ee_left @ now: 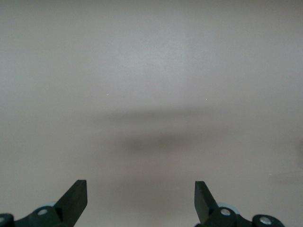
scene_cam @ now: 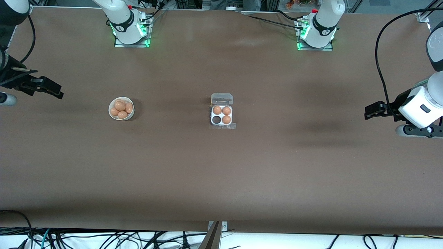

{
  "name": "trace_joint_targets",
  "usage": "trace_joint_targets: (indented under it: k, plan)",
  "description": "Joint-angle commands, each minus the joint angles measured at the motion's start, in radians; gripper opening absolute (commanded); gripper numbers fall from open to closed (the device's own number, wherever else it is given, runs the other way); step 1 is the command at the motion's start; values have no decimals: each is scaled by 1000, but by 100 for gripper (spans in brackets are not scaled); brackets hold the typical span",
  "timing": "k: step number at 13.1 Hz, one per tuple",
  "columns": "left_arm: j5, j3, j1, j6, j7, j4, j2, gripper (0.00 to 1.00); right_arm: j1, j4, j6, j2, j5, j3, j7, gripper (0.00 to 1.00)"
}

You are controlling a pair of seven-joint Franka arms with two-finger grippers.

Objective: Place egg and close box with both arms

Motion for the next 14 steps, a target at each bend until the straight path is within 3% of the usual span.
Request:
trace_joint_targets:
  k: [1, 4, 10, 14]
  plan:
    - [-26, 5, 3, -12, 24, 26, 11, 100, 37, -6, -1, 69, 0, 1, -13, 100]
    - [-26, 5, 3, -12, 24, 26, 11, 100, 69, -64, 66, 134, 11, 2, -10, 100]
    - [-26, 5, 5, -12, 24, 26, 11, 100, 71, -524, 563, 57, 11, 18, -2, 100]
    - [-26, 5, 3, -12, 24, 26, 11, 100, 71, -692, 709, 2, 11, 50, 1, 100]
